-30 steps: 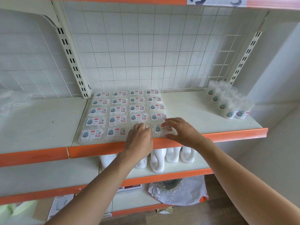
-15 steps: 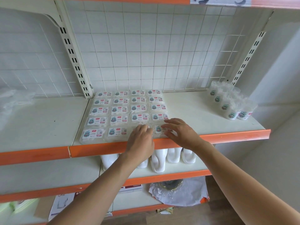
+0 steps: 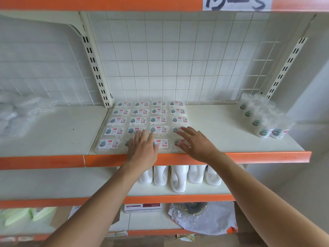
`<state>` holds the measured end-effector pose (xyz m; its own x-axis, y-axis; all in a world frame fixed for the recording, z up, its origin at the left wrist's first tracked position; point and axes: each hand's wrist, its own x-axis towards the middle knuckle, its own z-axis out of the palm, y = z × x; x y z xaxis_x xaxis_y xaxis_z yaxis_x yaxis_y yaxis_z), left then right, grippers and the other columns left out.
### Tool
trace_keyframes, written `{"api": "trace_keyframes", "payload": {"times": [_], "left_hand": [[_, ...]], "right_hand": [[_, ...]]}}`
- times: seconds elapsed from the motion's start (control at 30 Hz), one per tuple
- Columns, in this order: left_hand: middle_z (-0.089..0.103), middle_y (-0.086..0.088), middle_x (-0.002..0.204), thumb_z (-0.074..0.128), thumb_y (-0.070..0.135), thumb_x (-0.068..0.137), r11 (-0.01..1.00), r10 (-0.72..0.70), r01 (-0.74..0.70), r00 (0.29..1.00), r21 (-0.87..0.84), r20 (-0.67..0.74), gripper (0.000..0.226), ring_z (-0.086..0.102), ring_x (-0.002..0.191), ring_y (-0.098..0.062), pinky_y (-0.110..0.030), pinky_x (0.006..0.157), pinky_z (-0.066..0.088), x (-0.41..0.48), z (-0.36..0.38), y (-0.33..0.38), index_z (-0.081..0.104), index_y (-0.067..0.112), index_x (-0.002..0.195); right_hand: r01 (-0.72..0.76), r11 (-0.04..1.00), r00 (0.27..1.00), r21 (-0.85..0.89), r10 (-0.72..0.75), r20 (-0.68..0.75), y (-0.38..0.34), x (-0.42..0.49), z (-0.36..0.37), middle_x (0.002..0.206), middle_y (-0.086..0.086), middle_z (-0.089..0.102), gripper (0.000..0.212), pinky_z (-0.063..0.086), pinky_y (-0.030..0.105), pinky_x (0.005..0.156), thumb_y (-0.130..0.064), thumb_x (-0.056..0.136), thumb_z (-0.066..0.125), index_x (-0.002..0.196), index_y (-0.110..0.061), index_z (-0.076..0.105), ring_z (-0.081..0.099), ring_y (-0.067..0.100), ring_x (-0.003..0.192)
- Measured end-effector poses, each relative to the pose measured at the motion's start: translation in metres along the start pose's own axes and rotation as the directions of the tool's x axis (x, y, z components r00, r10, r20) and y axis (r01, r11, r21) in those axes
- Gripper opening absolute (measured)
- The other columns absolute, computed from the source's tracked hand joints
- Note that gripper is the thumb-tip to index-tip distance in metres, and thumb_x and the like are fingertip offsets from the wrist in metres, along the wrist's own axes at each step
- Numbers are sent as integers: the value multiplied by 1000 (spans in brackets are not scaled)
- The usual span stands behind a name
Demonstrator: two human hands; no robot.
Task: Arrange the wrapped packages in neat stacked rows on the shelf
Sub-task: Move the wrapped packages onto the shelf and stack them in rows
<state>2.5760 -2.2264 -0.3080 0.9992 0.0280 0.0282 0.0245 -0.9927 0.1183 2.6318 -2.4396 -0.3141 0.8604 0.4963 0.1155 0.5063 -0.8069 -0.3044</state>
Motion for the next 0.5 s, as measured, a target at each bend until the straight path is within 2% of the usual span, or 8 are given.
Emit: {"api": "trace_keyframes", "payload": {"times": [0.07,0.2,0.5], "left_hand": [[8,-9,161,25,43,103,999,-36,36,998,1,56,55,2,148,-29,-50,117,15,-1,0,1,19,20,153],[3,-10,162,20,44,103,996,-87,87,989,10,117,53,-1,149,-29,-52,118,11,0,0,3,18,25,152],[-1,-6,163,21,49,102,991,-132,132,990,6,59,59,-7,149,-27,-50,119,4,-14,-17,-3,9,25,154]], "right_hand": [[3,1000,999,3,-3,46,0,1,1,158,-5,25,52,18,42,117,-46,99,42,148,-30,33,15,14,147],[14,1000,997,4,-15,75,1,1,1,158,-5,23,52,14,44,118,-45,100,40,148,-28,33,12,14,147],[59,993,995,-99,-51,89,-18,9,-6,161,-2,13,60,8,49,119,-52,99,34,153,-29,18,7,20,148]]}}
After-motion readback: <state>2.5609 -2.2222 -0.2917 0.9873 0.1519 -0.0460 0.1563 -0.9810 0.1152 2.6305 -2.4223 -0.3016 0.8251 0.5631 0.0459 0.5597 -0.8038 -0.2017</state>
